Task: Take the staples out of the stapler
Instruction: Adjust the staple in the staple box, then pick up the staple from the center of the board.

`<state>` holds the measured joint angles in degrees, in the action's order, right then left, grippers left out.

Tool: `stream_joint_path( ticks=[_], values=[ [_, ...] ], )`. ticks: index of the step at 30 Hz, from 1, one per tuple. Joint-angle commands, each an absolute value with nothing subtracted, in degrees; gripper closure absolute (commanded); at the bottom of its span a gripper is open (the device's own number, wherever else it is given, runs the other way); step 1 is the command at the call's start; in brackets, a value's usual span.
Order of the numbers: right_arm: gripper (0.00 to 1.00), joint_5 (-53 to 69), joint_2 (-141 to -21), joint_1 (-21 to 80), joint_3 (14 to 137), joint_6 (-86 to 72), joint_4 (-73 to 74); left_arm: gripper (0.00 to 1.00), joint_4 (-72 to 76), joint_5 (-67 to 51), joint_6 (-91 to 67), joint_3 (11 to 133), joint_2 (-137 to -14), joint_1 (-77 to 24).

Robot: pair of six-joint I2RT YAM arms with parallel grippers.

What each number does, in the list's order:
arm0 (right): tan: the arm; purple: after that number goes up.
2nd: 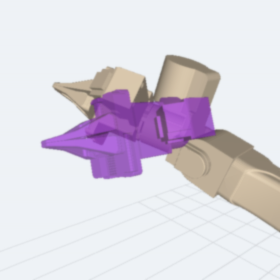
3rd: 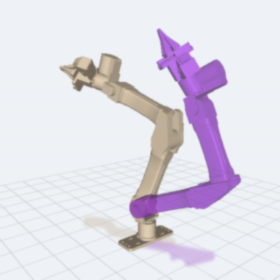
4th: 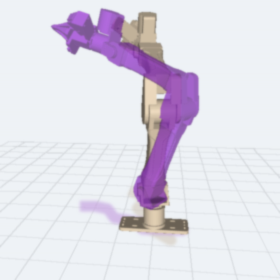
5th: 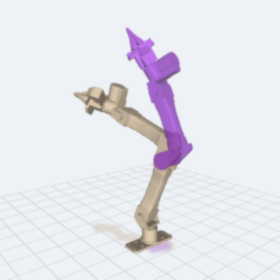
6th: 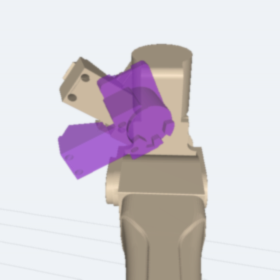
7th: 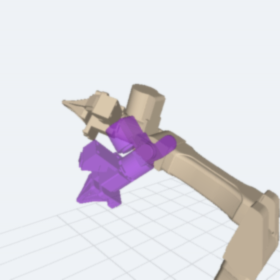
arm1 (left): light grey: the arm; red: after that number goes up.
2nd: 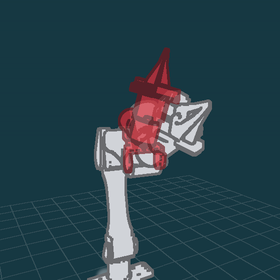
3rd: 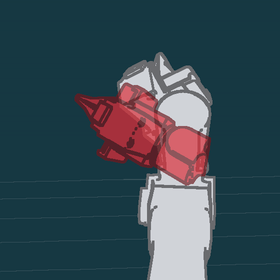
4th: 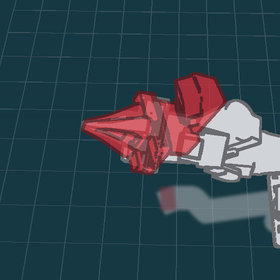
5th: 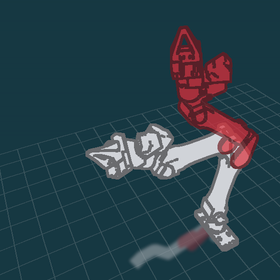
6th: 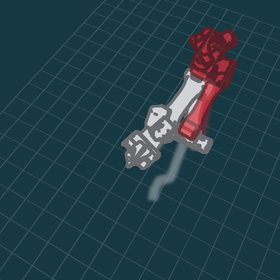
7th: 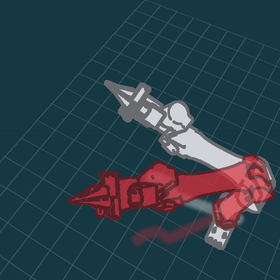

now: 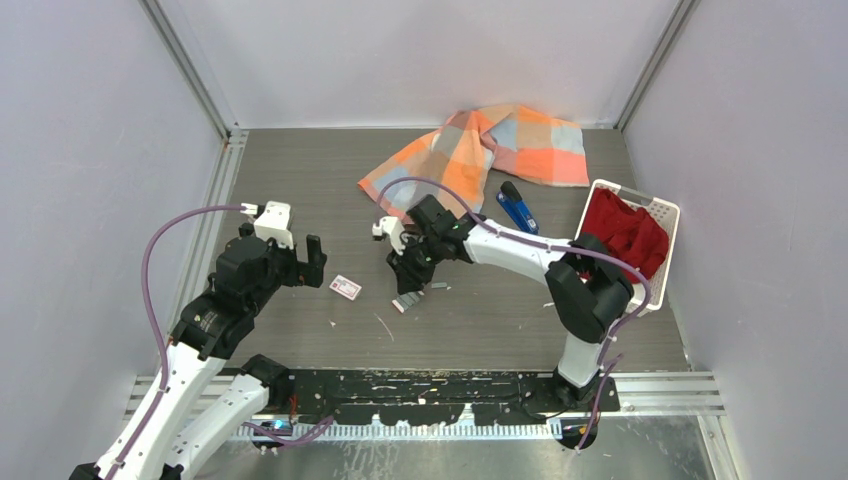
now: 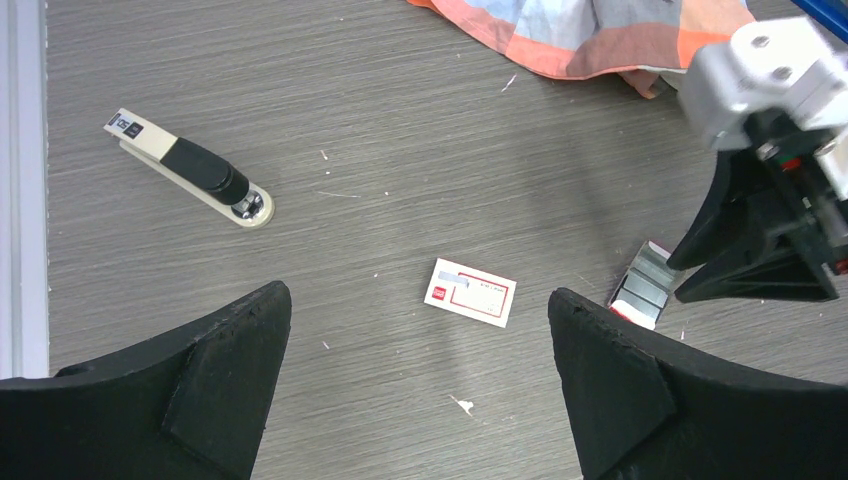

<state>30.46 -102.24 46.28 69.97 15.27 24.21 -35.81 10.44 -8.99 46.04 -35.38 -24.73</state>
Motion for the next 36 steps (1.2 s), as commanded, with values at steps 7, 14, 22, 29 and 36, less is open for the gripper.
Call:
stream_joint_path(
  ticks=[7, 14, 22, 29, 36],
  values=[
    [0.68, 44.0, -93.8, 38.5, 69.9, 20.4, 25.0, 0.01, -32.4, 9.3, -9.4, 46.5, -34.7, -24.4],
    [0.68, 49.4, -89.5, 32.8, 67.5, 21.4, 24.0, 0.01, -32.3, 8.5, -9.5, 46.4, -34.8, -24.4],
    [0.68, 53.0, -85.5, 28.0, 65.8, 21.6, 22.9, 0.01, -32.0, 7.4, -9.5, 46.2, -35.1, -24.4],
    [0.67, 55.2, -83.7, 25.6, 65.1, 21.4, 22.4, 0.01, -31.6, 6.2, -9.5, 46.0, -35.3, -24.4],
    [0.67, 56.4, -82.3, 24.3, 64.3, 20.9, 21.6, 0.01, -31.3, 5.1, -9.5, 45.7, -35.8, -24.4]
  ],
)
